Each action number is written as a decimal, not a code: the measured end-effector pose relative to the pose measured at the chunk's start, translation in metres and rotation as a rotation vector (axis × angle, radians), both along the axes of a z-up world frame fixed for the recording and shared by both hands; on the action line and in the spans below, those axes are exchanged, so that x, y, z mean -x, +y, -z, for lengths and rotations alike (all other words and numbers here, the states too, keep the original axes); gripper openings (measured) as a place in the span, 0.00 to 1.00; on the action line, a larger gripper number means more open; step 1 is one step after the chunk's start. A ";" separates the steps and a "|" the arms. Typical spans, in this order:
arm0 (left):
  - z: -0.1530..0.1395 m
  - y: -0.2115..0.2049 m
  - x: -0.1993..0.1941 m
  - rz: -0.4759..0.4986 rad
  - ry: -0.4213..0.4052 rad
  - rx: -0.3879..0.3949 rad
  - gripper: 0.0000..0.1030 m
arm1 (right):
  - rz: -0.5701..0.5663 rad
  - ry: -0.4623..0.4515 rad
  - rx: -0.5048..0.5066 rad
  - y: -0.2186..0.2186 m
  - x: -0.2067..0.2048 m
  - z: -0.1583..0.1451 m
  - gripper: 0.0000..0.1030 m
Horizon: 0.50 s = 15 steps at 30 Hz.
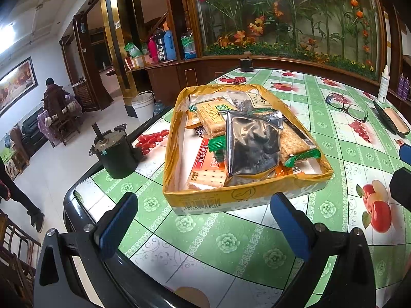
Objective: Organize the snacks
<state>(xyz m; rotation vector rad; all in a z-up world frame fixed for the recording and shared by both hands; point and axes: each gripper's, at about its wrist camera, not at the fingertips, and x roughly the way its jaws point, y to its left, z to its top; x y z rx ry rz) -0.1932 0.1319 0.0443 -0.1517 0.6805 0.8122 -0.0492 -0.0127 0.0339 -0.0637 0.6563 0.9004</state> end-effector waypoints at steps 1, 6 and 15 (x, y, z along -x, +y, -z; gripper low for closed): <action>0.000 0.000 0.000 0.000 0.000 0.000 1.00 | 0.001 0.000 -0.001 0.000 0.000 0.000 0.99; 0.000 0.000 0.000 0.000 0.000 0.001 1.00 | 0.000 0.001 -0.001 0.000 0.000 0.000 0.99; 0.000 0.000 0.001 0.002 0.000 0.001 1.00 | 0.000 0.001 -0.001 0.000 0.000 0.000 0.99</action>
